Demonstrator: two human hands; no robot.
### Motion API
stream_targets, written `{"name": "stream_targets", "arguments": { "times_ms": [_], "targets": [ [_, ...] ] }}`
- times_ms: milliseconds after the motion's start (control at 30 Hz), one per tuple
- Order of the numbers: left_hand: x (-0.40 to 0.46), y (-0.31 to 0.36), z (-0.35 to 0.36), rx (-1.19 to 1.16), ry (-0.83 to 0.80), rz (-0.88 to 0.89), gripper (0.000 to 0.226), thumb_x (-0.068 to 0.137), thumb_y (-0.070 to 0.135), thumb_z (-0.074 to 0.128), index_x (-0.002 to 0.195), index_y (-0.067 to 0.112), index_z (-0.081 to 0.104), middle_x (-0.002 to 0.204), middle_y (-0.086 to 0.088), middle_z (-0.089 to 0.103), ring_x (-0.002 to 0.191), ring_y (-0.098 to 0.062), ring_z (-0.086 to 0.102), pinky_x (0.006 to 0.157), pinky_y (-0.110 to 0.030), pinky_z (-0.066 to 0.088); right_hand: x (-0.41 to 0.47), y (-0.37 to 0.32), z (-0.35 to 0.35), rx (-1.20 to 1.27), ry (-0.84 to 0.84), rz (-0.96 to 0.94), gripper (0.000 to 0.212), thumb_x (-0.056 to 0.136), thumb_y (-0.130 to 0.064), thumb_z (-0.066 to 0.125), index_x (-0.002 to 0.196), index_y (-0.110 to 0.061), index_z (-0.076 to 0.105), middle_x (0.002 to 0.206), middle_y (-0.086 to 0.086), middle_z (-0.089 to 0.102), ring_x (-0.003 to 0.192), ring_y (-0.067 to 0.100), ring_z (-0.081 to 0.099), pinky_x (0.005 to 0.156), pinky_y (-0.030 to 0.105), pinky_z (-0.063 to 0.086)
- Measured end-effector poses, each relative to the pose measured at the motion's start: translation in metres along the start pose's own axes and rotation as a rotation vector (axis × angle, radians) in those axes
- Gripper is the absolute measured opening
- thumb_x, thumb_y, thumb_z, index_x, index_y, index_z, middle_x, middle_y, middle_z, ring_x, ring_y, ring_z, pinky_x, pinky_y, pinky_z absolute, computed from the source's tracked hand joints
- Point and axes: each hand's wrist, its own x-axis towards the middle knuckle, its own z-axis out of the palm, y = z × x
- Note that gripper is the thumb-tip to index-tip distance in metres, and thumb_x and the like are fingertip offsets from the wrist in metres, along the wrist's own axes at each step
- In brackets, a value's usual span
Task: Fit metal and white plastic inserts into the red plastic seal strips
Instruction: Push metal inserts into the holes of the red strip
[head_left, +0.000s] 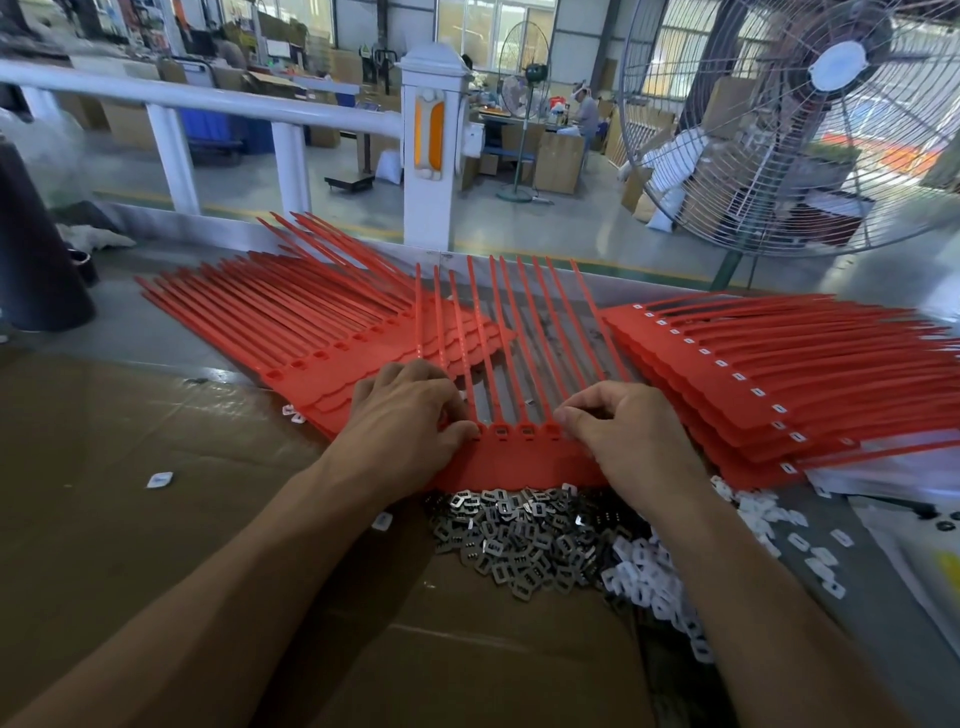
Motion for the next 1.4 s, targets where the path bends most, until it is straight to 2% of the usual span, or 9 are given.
{"name": "stream_targets", "arguments": {
  "times_ms": [133, 233, 400, 800, 1033, 1133, 1233, 1300, 1400],
  "targets": [
    [0.0, 0.001, 0.0, -0.01, -0.008, -0.006, 0.015, 0.092, 0.055, 0.062, 0.096, 0.042, 0.065, 0.134, 0.018, 0.047, 0.129, -0.009, 0.031, 0.108, -0.037, 0.019, 0.002, -0.001, 0.0, -0.078, -0.012, -0.01, 0.011, 0.095, -0.037, 0.073, 0.085, -0.031, 0.074, 0.085, -0.018, 0.069, 0.081, -0.005, 0.059, 0.063, 0.018, 0.037],
    [0.0, 0.001, -0.001, -0.01, -0.012, -0.007, 0.012, 0.092, 0.055, 0.062, 0.093, 0.044, 0.062, 0.135, 0.018, 0.046, 0.13, -0.01, 0.031, 0.109, -0.038, 0.019, 0.004, 0.001, 0.002, -0.146, -0.04, -0.03, 0.011, 0.097, -0.034, 0.07, 0.086, -0.033, 0.073, 0.085, -0.023, 0.065, 0.08, -0.009, 0.056, 0.063, 0.015, 0.034],
    [0.0, 0.0, -0.001, -0.007, -0.008, -0.003, 0.013, 0.092, 0.055, 0.062, 0.096, 0.042, 0.064, 0.134, 0.018, 0.047, 0.129, -0.009, 0.031, 0.107, -0.036, 0.019, 0.008, 0.002, 0.006, -0.176, -0.075, -0.03, 0.013, 0.099, -0.031, 0.067, 0.088, -0.027, 0.074, 0.086, -0.018, 0.066, 0.081, -0.005, 0.057, 0.064, 0.017, 0.036],
    [0.0, 0.002, -0.001, -0.016, -0.006, 0.001, 0.011, 0.091, 0.054, 0.063, 0.091, 0.044, 0.061, 0.133, 0.019, 0.047, 0.128, -0.009, 0.031, 0.105, -0.034, 0.018, 0.011, 0.003, 0.013, -0.162, 0.03, 0.046, 0.016, 0.088, -0.033, 0.08, 0.075, -0.029, 0.071, 0.076, -0.02, 0.064, 0.073, -0.004, 0.058, 0.057, 0.019, 0.036],
    [0.0, 0.001, -0.001, -0.015, -0.011, 0.0, 0.012, 0.091, 0.054, 0.064, 0.094, 0.042, 0.064, 0.135, 0.018, 0.047, 0.129, -0.009, 0.032, 0.107, -0.036, 0.018, 0.004, 0.005, 0.003, -0.104, -0.005, -0.027, 0.009, 0.099, -0.029, 0.068, 0.093, -0.03, 0.075, 0.085, -0.025, 0.064, 0.082, -0.01, 0.056, 0.064, 0.012, 0.034],
    [0.0, 0.001, -0.001, -0.02, -0.012, -0.001, 0.009, 0.091, 0.053, 0.064, 0.092, 0.044, 0.063, 0.136, 0.017, 0.047, 0.13, -0.009, 0.031, 0.107, -0.036, 0.018, -0.003, 0.003, -0.012, -0.112, -0.116, -0.121, 0.01, 0.096, -0.03, 0.071, 0.088, -0.034, 0.076, 0.084, -0.023, 0.07, 0.086, -0.01, 0.063, 0.071, 0.013, 0.039],
    [0.0, 0.001, -0.001, -0.024, -0.015, -0.008, 0.009, 0.091, 0.053, 0.064, 0.091, 0.045, 0.061, 0.136, 0.018, 0.047, 0.13, -0.009, 0.031, 0.105, -0.035, 0.017, -0.01, -0.001, -0.024, -0.133, -0.327, -0.197, 0.006, 0.091, -0.035, 0.078, 0.086, -0.038, 0.076, 0.088, -0.03, 0.07, 0.084, -0.011, 0.064, 0.075, 0.017, 0.043],
    [0.0, 0.002, -0.001, -0.019, -0.013, -0.01, 0.009, 0.091, 0.054, 0.064, 0.09, 0.045, 0.06, 0.135, 0.018, 0.046, 0.13, -0.009, 0.031, 0.106, -0.036, 0.018, -0.013, -0.003, -0.027, -0.161, -0.44, -0.213, 0.005, 0.089, -0.037, 0.08, 0.088, -0.04, 0.076, 0.087, -0.026, 0.071, 0.082, -0.008, 0.065, 0.074, 0.019, 0.045],
    [0.001, 0.001, -0.001, -0.02, -0.011, -0.014, 0.01, 0.091, 0.054, 0.064, 0.088, 0.046, 0.058, 0.134, 0.019, 0.046, 0.129, -0.008, 0.031, 0.107, -0.036, 0.019, -0.014, -0.003, -0.026, -0.205, -0.505, -0.223, 0.008, 0.086, -0.038, 0.082, 0.09, -0.041, 0.075, 0.089, -0.027, 0.07, 0.083, -0.008, 0.065, 0.073, 0.018, 0.044]
  ]
}}
